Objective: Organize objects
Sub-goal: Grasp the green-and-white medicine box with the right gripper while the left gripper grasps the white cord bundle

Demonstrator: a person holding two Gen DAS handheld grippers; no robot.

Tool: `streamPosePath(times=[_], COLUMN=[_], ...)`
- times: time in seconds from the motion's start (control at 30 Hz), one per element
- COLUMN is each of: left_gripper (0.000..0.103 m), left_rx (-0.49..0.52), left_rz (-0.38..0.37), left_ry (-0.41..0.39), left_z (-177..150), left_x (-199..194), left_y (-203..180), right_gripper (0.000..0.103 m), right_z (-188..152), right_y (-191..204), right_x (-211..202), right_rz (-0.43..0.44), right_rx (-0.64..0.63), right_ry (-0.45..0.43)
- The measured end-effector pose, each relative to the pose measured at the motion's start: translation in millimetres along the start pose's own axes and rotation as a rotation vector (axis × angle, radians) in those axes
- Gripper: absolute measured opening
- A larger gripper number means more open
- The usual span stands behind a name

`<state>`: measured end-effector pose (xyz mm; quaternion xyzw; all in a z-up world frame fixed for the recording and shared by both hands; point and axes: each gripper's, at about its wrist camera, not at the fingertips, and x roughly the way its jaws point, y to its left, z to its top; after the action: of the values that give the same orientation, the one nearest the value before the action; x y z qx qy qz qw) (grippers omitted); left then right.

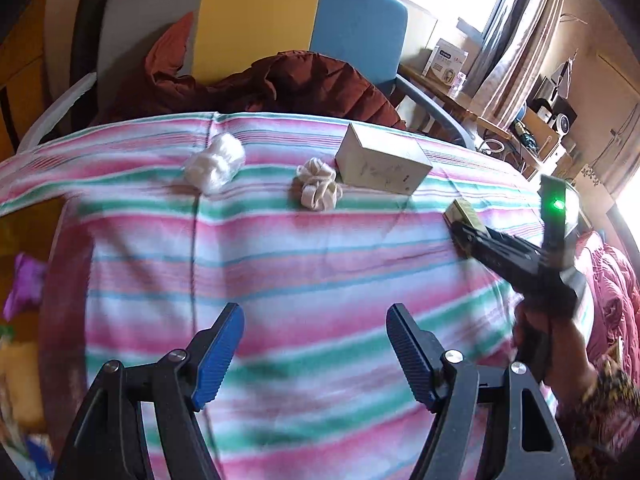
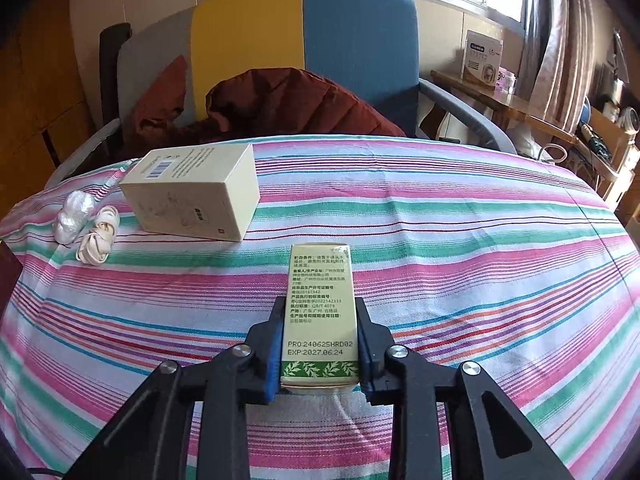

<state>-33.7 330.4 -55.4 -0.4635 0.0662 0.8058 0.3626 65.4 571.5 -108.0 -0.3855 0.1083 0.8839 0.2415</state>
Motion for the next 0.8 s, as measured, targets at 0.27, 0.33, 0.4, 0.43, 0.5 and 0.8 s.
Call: streamPosePath(times=[0.27,0.33,0.4,0.43,0.5,0.8], left_gripper=[0.075,0.075,0.073,0.071,0.061,0.033], left_rx=[0.039,0.044,0.053,0.06,0.078,0.13], left_rz=[0.123,0.15,0.187,0.186,0.184,0.187], left_ry=[-0.03,-0.032,-0.038,-0.044,-0.052,-0.102], left_z=[61.1,71.8,78.1,79.4,79.4,70.2], left_x=[65.0,80.8,93.0,96.8,103.7,101.3], left_y=[-14.7,-14.3,-13.5,-13.3,-13.6,-19.4], right_gripper=[0.03,0.03,0.03,0.03,0.03,0.03], right_z=[-1.8,-2.6,-2.9,-3.1,-3.4,-2.9], right_y=[-2.5,-2.4,-2.4,-2.5,-2.6,-3.1], right_x=[1.8,1.3,1.2,1.2,1.2,1.8], right_rz=[-0.013,-0.015,-0.02,-0.022,-0.027,-0.039], right_rx=[0.01,0.011,0.01,0.01,0.011,0.014], right_ry=[0.0,-0.002,-0.005,-0.006,-0.008,-0.011])
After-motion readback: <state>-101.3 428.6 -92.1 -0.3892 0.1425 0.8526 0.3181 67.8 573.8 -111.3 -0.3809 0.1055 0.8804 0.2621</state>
